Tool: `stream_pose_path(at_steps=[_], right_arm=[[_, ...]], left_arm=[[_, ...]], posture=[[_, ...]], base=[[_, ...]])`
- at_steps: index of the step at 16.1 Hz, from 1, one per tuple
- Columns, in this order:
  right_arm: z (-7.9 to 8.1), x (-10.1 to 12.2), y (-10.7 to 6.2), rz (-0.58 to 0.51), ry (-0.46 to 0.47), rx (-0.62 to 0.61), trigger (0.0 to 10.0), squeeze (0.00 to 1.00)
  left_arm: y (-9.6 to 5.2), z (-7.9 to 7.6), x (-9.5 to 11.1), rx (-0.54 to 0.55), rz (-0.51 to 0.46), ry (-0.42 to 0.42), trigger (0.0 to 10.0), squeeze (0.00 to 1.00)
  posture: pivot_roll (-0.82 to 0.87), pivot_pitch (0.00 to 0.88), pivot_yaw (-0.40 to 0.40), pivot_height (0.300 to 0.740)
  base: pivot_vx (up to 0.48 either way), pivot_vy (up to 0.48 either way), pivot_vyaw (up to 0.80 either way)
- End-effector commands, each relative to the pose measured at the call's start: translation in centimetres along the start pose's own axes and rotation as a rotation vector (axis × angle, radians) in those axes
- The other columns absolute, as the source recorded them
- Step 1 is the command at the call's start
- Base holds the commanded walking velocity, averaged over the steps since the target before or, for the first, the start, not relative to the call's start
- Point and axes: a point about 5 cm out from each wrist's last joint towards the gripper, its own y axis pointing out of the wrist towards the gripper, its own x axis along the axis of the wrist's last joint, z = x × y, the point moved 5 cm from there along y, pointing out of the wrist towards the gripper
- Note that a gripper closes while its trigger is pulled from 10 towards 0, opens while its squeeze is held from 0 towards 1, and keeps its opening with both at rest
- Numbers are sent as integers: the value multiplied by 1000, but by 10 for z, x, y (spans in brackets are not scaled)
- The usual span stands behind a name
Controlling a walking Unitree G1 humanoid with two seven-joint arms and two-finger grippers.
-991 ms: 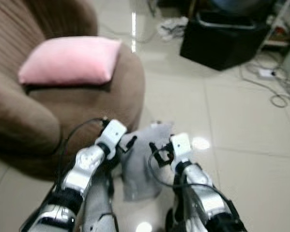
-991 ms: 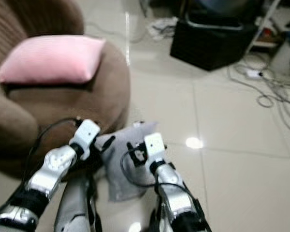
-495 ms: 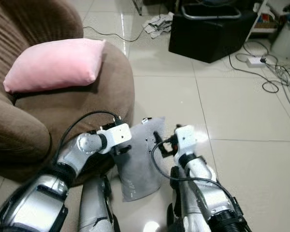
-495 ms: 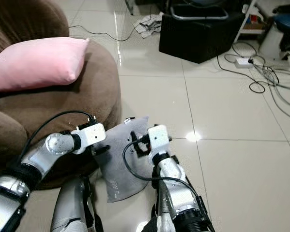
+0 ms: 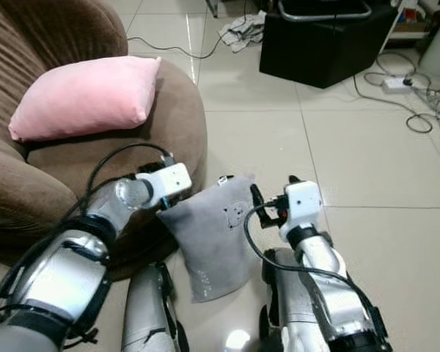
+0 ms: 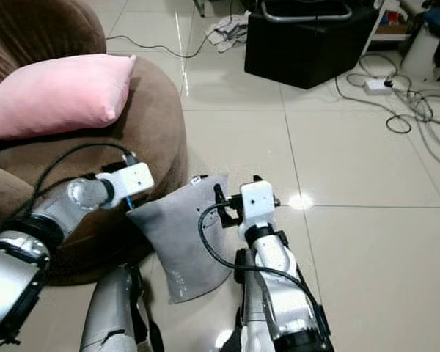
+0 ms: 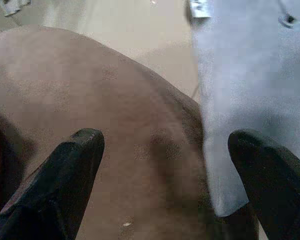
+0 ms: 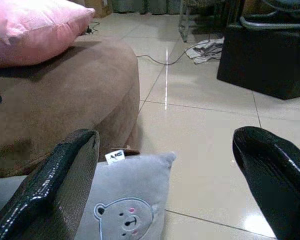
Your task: Move the pillow to the sofa from floor
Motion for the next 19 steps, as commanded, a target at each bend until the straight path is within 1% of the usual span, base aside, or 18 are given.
stream_pose_path(at_steps=[1,2,3,5,7,8,12,13,15,19], right_arm=[[-1,13,-3,-30,5,-19,10000,353],[-1,17,-5,-38,6,-23,10000,353],[-3,27,-10,-52,4,-38,10000,353],[-4,30,-16,-53,3,-50,10000,353],[-8,30,-30,-34,-1,-86,10000,349],[-9,31,-33,-31,0,-93,10000,349],[-16,43,-55,-25,4,-156,10000,353],[-18,45,-63,-16,0,-173,10000,353],[-19,46,-73,-4,-1,-184,10000,349],[-19,53,-83,10,-4,-201,10000,353]], left_arm=[[2,-7,-5,-16,43,37,10000,0],[4,-10,-4,-22,47,41,10000,0],[8,-19,0,-47,52,60,10000,0],[10,-26,3,-70,47,82,10000,0],[15,-36,11,-75,48,120,10000,0],[16,-37,12,-75,49,127,10000,0],[19,-44,11,-65,82,163,10000,0],[20,-46,8,-54,105,184,10000,0],[20,-44,5,-23,125,188,10000,0],[18,-32,0,32,176,247,10000,0]], posture=[[-204,179,72,522],[-210,181,73,522],[-238,193,76,522],[-263,205,79,522],[-313,228,89,522],[-327,237,93,522],[-405,288,98,522],[-421,295,96,522],[-449,304,91,522],[-475,326,89,522]], base=[[0,0,0],[0,0,0],[0,0,0],[0,0,0],[0,0,0],[0,0,0],[0,0,0],[0,0,0],[0,0,0],[0,0,0]])
